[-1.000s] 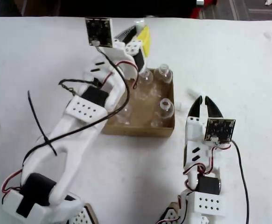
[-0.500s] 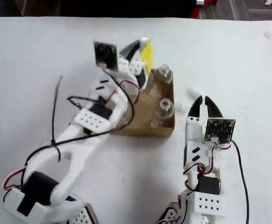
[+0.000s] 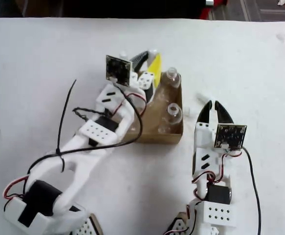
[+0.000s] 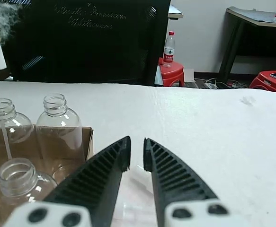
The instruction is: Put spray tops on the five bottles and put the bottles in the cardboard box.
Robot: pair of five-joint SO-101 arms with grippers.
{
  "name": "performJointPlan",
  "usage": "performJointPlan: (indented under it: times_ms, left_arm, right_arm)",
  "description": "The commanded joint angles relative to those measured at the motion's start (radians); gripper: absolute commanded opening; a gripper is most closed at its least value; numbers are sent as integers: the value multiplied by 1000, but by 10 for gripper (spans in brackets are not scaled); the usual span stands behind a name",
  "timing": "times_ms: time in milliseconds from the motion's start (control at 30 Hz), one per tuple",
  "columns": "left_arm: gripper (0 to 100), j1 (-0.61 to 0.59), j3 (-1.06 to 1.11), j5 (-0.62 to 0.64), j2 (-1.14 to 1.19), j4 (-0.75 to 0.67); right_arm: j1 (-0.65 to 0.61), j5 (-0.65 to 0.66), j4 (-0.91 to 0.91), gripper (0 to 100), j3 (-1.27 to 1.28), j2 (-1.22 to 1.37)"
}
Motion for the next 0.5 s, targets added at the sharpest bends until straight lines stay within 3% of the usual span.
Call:
performJointPlan:
  times_ms: [0, 467]
  left_arm:
    - [22, 4, 2, -44, -8, -29]
    - [22, 4, 2, -46, 84, -64]
  right_arm:
    - [-8, 17, -24, 39, 11, 5]
    - [-8, 17, -24, 39, 11, 5]
